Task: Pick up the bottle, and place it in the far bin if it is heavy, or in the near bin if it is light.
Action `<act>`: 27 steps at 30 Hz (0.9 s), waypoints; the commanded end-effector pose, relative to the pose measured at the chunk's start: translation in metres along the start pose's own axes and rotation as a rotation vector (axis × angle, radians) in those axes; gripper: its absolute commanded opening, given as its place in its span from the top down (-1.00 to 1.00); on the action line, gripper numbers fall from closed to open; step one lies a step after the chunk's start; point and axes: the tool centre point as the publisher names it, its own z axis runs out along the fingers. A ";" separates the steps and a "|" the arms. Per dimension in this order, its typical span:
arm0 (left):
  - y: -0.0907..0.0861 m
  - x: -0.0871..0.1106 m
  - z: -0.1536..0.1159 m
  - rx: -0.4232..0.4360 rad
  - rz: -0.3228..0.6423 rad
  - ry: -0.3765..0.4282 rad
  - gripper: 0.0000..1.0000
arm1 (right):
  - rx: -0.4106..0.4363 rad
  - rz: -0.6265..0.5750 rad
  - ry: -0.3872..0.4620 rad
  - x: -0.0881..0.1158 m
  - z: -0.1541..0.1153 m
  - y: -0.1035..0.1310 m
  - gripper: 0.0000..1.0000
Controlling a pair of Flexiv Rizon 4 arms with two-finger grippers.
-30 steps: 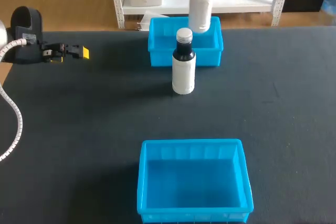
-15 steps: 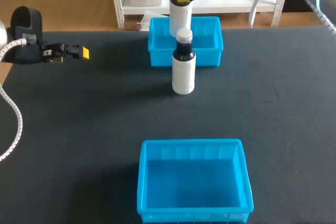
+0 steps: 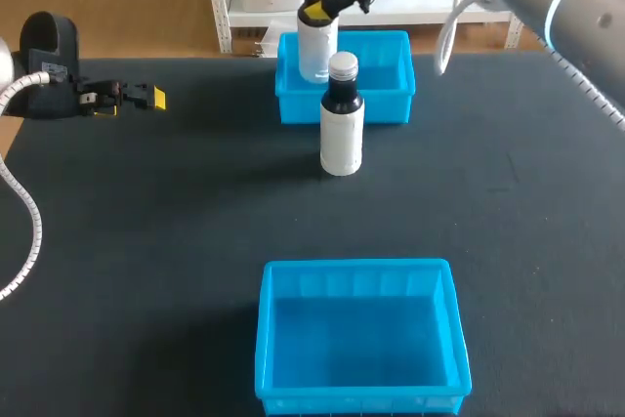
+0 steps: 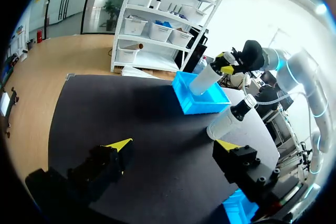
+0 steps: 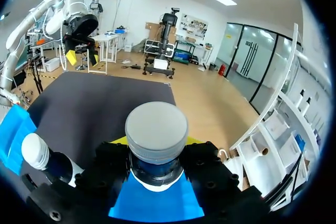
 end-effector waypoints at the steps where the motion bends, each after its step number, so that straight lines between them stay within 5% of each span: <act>1: 0.000 0.000 0.000 0.000 0.000 0.000 -1.00 | -0.578 0.024 0.010 0.000 0.012 -0.016 1.00; 27: 0.000 0.000 0.000 0.000 0.000 0.000 -1.00 | -0.712 0.164 0.002 0.026 0.038 -0.020 1.00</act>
